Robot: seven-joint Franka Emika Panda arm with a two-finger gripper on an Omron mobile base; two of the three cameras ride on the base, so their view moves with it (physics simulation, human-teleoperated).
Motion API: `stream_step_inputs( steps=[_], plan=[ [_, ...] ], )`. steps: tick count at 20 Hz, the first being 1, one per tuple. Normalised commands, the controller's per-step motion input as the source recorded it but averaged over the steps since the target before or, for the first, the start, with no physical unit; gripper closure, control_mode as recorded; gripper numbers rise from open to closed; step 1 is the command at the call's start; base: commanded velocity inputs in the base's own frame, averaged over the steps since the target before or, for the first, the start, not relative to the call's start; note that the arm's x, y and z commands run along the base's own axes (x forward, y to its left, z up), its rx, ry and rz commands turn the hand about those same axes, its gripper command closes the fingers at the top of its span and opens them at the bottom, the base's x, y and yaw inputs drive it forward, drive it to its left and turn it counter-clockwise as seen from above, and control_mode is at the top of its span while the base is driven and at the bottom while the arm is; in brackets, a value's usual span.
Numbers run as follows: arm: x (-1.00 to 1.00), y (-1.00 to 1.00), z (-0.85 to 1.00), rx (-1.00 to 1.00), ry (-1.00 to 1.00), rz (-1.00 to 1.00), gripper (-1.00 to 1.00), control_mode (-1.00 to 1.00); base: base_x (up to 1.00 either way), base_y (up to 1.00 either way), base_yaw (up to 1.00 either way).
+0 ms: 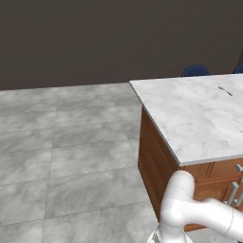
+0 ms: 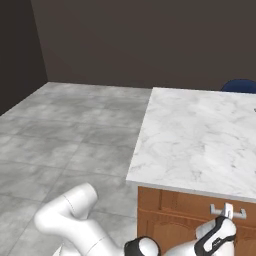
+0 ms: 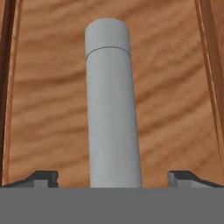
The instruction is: Take the pizza cutter from the drawer on the right and place it on the dining counter for cutting.
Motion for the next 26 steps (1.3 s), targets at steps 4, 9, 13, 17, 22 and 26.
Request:
stream_step_inputs(
  steps=[4,9,13,17,22,26],
  plan=[
    [0.22,0.01,-0.44,0.0,-0.08,0.0,1.0,-1.0,0.0,0.0,0.0],
    [0.0,0.0,-0.02,0.0,0.0,0.0,1.0,-1.0,0.0,0.0,0.0],
    [0.0,0.0,0.0,0.0,0.0,0.0,1.0,-1.0,0.0,0.0,0.0],
    [-0.21,0.0,0.0,0.0,0.0,0.0,1.0,-1.0,0.0,0.0,0.0],
    [-0.75,-0.05,-0.08,0.0,0.0,0.0,1.0,-1.0,0.0,0.0,0.0],
    [-0.71,-0.08,-0.01,0.0,0.0,0.0,1.0,-1.0,0.0,0.0,0.0]
  ],
)
